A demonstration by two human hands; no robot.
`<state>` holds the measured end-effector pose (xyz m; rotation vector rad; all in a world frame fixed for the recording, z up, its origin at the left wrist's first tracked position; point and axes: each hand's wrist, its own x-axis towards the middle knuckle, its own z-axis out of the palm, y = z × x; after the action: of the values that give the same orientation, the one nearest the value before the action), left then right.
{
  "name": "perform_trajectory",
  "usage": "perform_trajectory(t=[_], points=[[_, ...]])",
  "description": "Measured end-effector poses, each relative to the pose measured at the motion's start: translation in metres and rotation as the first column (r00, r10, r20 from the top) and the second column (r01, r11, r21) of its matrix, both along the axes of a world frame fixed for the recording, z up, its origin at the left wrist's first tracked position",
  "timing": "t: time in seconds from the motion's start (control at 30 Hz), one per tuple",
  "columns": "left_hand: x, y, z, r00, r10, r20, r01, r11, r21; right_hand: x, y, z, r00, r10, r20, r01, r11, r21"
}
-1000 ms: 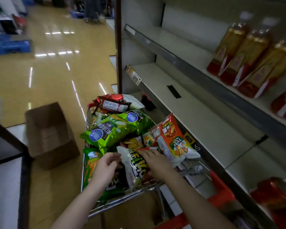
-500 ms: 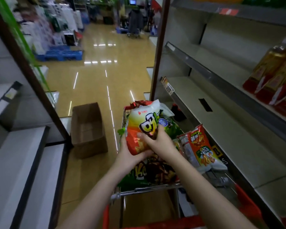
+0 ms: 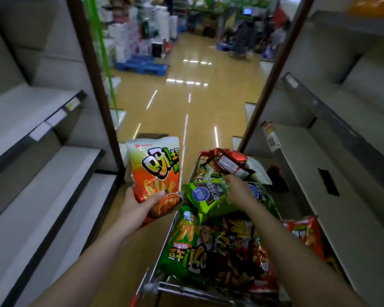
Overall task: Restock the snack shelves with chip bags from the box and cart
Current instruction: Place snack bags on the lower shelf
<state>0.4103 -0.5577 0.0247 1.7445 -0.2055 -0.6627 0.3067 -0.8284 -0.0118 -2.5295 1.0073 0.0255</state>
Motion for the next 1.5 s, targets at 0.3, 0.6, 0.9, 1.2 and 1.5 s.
perform_trajectory(t=[0.3,0.6,0.9,1.2,1.5], points=[[-0.013,-0.017,-0.024,0.985,0.157,-0.077,-0.151,0.985,0.082,0.083,-0.063,-0.010,0.737,0.423,-0.527,-0.343,0.906,0.247],[-0.007,0.000,-0.018,0.964,0.249,-0.095,-0.242,0.967,0.083,0.097,-0.061,-0.004,0.548,0.593,-0.591,-0.453,0.803,0.387],[-0.002,0.040,-0.001,0.936,0.337,-0.101,-0.338,0.941,0.015,0.066,-0.054,0.059,0.795,0.588,-0.149,-0.421,0.712,0.561],[0.002,0.097,0.052,0.907,0.412,-0.083,-0.421,0.892,-0.167,0.109,0.112,0.136,0.784,0.290,0.549,-0.561,0.710,0.426],[0.023,0.250,0.097,0.670,0.739,0.068,-0.707,0.664,-0.242,0.160,0.326,0.147,0.781,-0.083,0.619,-0.534,0.425,0.731]])
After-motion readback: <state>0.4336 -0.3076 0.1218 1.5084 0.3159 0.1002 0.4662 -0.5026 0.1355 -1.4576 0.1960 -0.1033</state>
